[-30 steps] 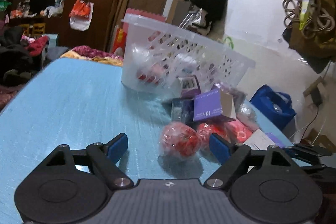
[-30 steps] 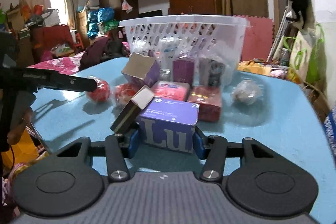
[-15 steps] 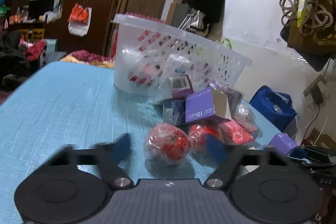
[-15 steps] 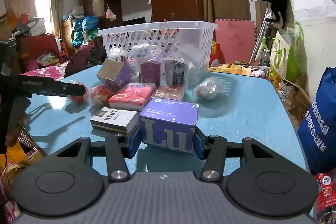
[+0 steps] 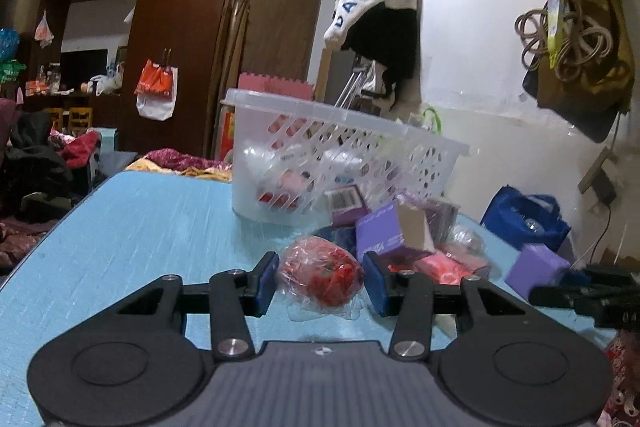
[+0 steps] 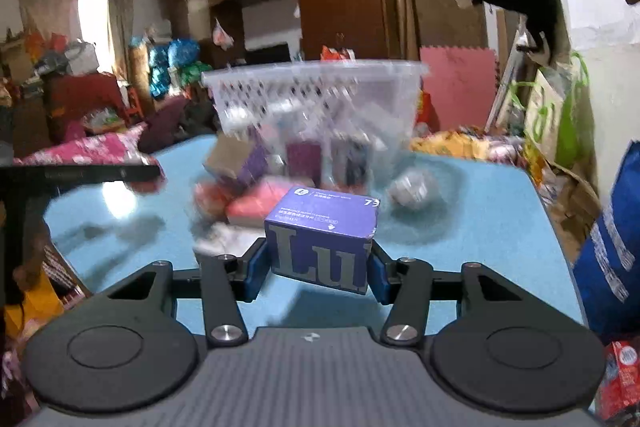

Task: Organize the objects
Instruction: 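Grasp the red packet with left gripper while right gripper carries the blue 'Lu' box to basket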

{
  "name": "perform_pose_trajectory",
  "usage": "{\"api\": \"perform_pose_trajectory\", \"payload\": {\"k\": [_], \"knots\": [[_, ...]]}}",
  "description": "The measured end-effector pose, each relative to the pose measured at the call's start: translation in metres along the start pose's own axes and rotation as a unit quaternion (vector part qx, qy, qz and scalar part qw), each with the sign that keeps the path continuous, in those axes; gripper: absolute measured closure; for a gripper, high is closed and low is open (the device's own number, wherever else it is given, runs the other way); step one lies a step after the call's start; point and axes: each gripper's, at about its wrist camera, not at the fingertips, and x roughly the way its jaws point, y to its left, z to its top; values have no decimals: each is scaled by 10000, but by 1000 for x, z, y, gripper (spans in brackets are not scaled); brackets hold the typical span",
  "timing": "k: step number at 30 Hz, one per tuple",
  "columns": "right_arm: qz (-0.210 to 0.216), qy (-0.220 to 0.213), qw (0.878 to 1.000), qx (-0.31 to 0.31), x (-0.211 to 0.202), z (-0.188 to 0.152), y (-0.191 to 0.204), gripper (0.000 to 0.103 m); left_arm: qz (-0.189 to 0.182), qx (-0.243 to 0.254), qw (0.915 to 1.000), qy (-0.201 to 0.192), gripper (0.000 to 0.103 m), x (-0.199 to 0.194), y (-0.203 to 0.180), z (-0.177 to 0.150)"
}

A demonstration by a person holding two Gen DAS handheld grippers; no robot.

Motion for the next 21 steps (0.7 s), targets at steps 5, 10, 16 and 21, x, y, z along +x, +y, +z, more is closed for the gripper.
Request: {"api": "perform_pose_trajectory", "payload": {"k": [5, 10, 16, 21], "knots": [[155, -317, 9994, -23, 6, 35, 3, 49, -71, -67, 9998, -179, 53, -7, 0, 12], [514, -448, 9974, -248, 26, 100, 8, 49, -177, 172, 9983, -532, 53, -7, -9, 64], [29, -79, 9992, -393, 94, 173, 4, 49, 158, 33, 9998, -89, 53, 65, -15, 166], [-87, 318, 9986, -417, 129, 174, -3, 49, 395, -118, 9976, 554, 53, 127, -10, 177]]}}
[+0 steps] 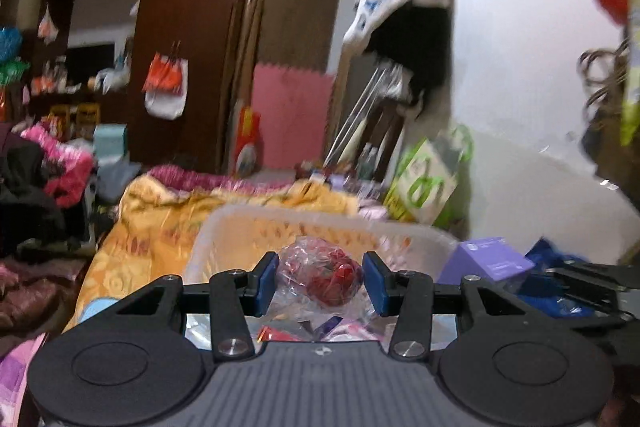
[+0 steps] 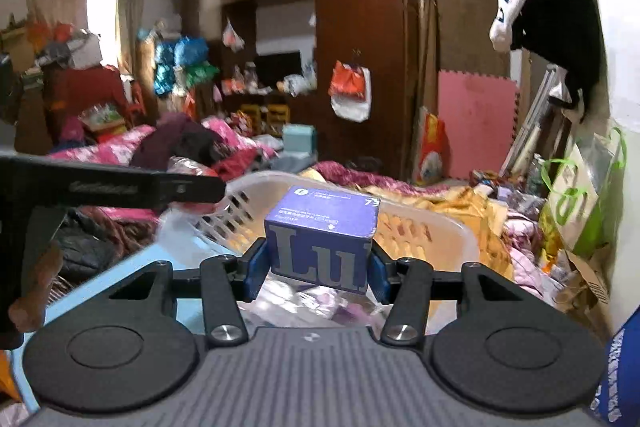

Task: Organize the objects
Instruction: 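Grasp the red packet with left gripper while right gripper carries the blue 'Lu' box to basket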

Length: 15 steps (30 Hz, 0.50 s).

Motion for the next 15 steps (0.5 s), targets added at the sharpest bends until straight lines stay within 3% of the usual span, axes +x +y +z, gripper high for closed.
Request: {"api": "perform_pose_trajectory", "payload": {"k": [3, 4, 5, 6, 10, 13, 15], "knots": [[53, -86, 9999, 23, 4, -3, -2, 43, -94, -120, 9999, 66, 51, 12, 6, -8], [20, -137, 9999, 26, 2, -3, -3, 26, -56, -97, 9999, 84, 34, 14, 6, -10], [-32, -159, 9999, 37, -1, -4, -3, 14, 24, -56, 9998, 167, 20, 16, 6, -12], [-80, -237, 9997, 33, -10, -7, -4, 6, 110, -31, 9998, 183, 19, 16, 6, -14], [-47, -508, 9987, -56, -52, -25, -8, 4, -107, -130, 9997, -189, 19, -22, 15, -26], [-37, -933, 9956, -13, -94, -68, -22, 0, -319, -47, 9985, -448, 18, -67, 24, -63], [-54, -643, 9977, 220, -93, -97, -38, 0, -404, 7, 9986, -328, 15, -82, 28, -97]]}}
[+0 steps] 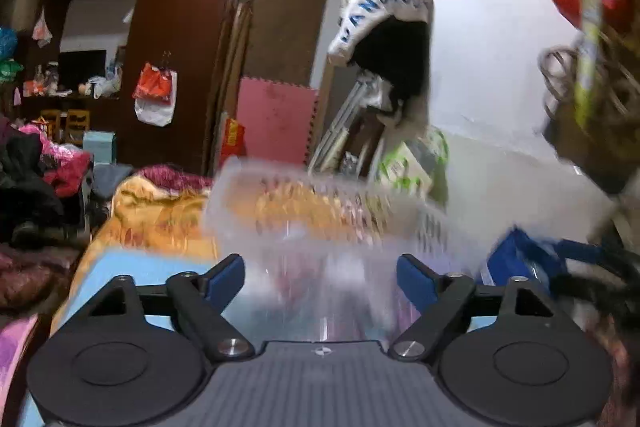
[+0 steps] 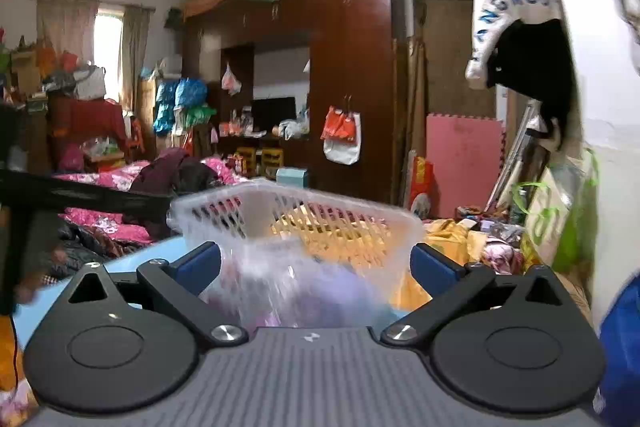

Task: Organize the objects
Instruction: 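Grasp the red packet with left gripper while right gripper carries the blue 'Lu' box to basket, then carry the red packet into the basket with left gripper while right gripper carries the clear roll there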

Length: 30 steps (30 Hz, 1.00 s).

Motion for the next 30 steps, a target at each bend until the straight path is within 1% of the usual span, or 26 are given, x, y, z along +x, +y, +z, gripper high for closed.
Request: {"api": "perform_pose_trajectory", "payload": {"k": [2, 3, 4, 6, 7, 9, 10, 11, 12, 13, 14, 17, 19, 21, 22, 24, 25, 26, 27, 28, 30], "knots": [[-123, 601, 9977, 298, 22, -17, -15, 0, -204, -178, 9994, 207, 15, -7, 5, -31], [-237, 863, 9953, 359, 36, -24, -21, 4, -325, -304, 9987, 249, 15, -8, 6, -43], [-355, 1103, 9924, 408, 50, -28, -26, 14, -393, -385, 9981, 273, 15, -9, 6, -52], [-410, 1357, 9886, 499, 72, -31, -31, 22, -319, -364, 9983, 317, 15, -5, 3, -61], [-407, 1443, 9874, 514, 81, -32, -32, 22, -249, -231, 9989, 334, 15, -3, -1, -63], [-328, 1618, 9835, 740, 98, -36, -38, 23, -126, 35, 9989, 454, 15, 3, -10, -66], [-256, 1708, 9817, 804, 103, -40, -40, 30, -113, 83, 9984, 547, 15, 8, -13, -68], [-247, 1733, 9810, 837, 106, -41, -45, 37, -150, 107, 9979, 627, 15, 10, -15, -69], [-274, 1742, 9807, 843, 106, -43, -44, 52, -208, 135, 9973, 696, 15, 12, -18, -72], [-402, 1723, 9814, 740, 103, -46, -43, 62, -238, 180, 9966, 762, 15, 14, -20, -74], [-465, 1693, 9821, 687, 94, -52, -43, 63, -226, 259, 9959, 834, 15, 17, -23, -76], [-303, 1559, 9847, 719, 73, -60, -39, 65, -62, 526, 9944, 913, 15, 22, -34, -83], [-327, 1352, 9879, 681, 61, -60, -35, 66, -72, 571, 9938, 954, 15, 26, -38, -83], [-439, 1302, 9886, 608, 57, -60, -30, 66, -57, 591, 9934, 983, 15, 30, -40, -81], [-416, 1273, 9891, 618, 55, -60, -29, 66, -33, 595, 9927, 1050, 16, 33, -40, -80], [-354, 1211, 9898, 656, 52, -59, -26, 66, -25, 642, 9919, 1096, 22, 35, -45, -80], [-357, 1168, 9905, 638, 50, -59, -23, 66, 4, 689, 9920, 1061, 32, 34, -47, -80], [-377, 1120, 9912, 599, 48, -58, -21, 66, 40, 747, 9919, 1025, 49, 33, -48, -81], [-381, 1078, 9919, 547, 48, -56, -19, 66, -52, 740, 9921, 1011, 54, 32, -48, -82], [-352, 1009, 9931, 477, 46, -56, -17, 66, -106, 699, 9926, 989, 54, 30, -46, -82], [-337, 920, 9944, 398, 43, -55, -14, 67, -33, 727, 9936, 858, 54, 26, -45, -84]]}}
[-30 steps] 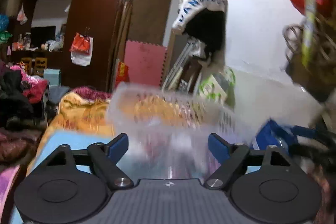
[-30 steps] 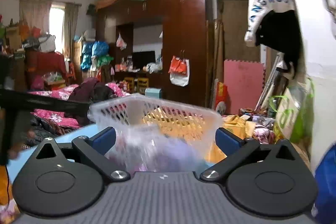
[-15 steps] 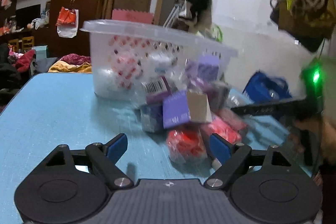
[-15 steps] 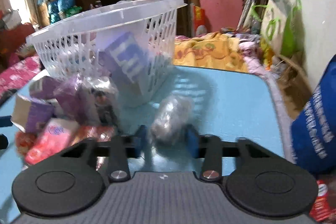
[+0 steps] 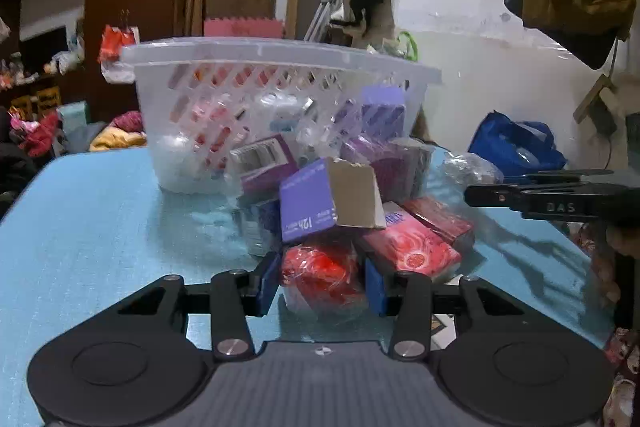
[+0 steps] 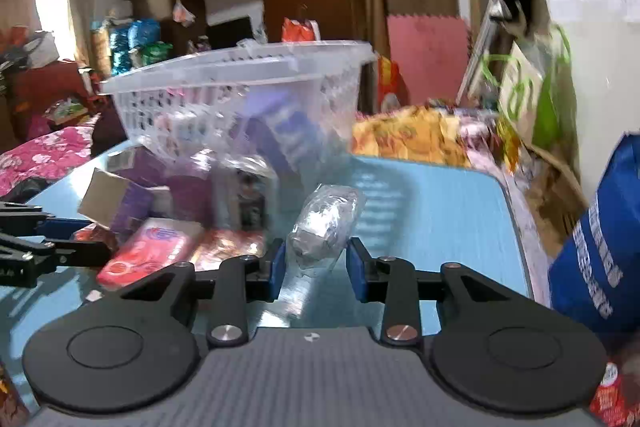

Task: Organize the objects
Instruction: 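Carry the red packet into the basket with left gripper while right gripper carries the clear roll there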

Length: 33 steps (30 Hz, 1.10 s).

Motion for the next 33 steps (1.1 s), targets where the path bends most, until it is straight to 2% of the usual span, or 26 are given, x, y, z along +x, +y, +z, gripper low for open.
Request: {"api": "perform_pose_trajectory", "payload": {"k": [3, 5, 8, 11, 14, 18, 24, 28, 33], "knots": [[7, -23, 10000, 44, -1, 0, -1, 67, -25, -74, 9998, -175, 54, -11, 6, -6], [120, -138, 9998, 75, -7, -1, -1, 67, -108, -169, 9994, -294, 54, -21, 13, -10], [29, -379, 9993, -4, -20, -4, 4, 67, -58, -254, 9983, -527, 54, -38, 22, -12], [158, -463, 9988, 38, -26, -9, 8, 67, -53, -275, 9965, -786, 54, -53, 27, -12], [184, -539, 9984, 0, -31, -10, 14, 67, -6, -230, 9960, -865, 54, -57, 30, -11], [481, -778, 9958, 100, -45, -13, 20, 67, 50, -307, 9953, -920, 54, -58, 37, -11], [487, -1077, 9929, -130, -63, -11, 37, 67, -76, -535, 9927, -1081, 54, -63, 41, -7], [486, -1251, 9907, -202, -70, 5, 38, 67, -119, -923, 9863, -1365, 54, -71, 44, 15], [409, -1391, 9881, -510, -62, 59, 49, 67, -246, -931, 9853, -1410, 54, -56, 43, 85]]}}
